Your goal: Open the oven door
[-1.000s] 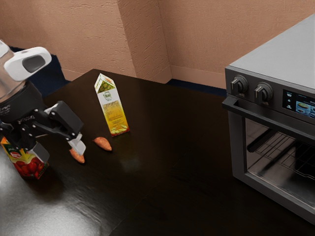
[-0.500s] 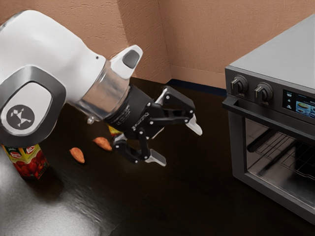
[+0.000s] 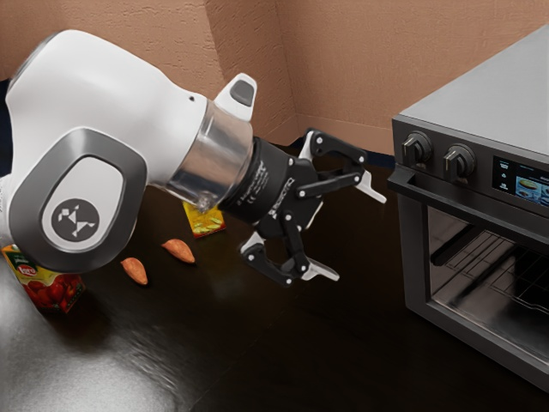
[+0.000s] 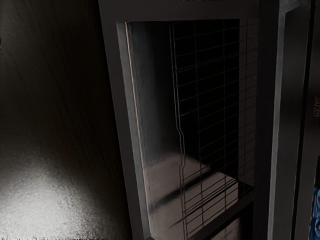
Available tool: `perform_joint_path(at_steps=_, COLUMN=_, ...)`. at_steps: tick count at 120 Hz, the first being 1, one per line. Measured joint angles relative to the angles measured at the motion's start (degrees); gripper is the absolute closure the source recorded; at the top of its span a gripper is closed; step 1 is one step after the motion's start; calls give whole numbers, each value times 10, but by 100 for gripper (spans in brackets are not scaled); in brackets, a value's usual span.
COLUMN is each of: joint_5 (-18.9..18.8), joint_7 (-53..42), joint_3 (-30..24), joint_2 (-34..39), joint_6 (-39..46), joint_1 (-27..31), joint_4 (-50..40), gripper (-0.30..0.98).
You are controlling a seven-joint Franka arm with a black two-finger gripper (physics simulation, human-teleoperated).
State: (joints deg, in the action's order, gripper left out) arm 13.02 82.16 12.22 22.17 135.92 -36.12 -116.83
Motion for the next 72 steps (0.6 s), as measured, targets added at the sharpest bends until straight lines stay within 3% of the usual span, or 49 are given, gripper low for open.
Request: perform_joint_path(at_steps=72, joint_5=13, joint_7=103, joint_3=-28, joint_2=-87, joint_6=25, joint_1=-4, joint_4=53, gripper=0)
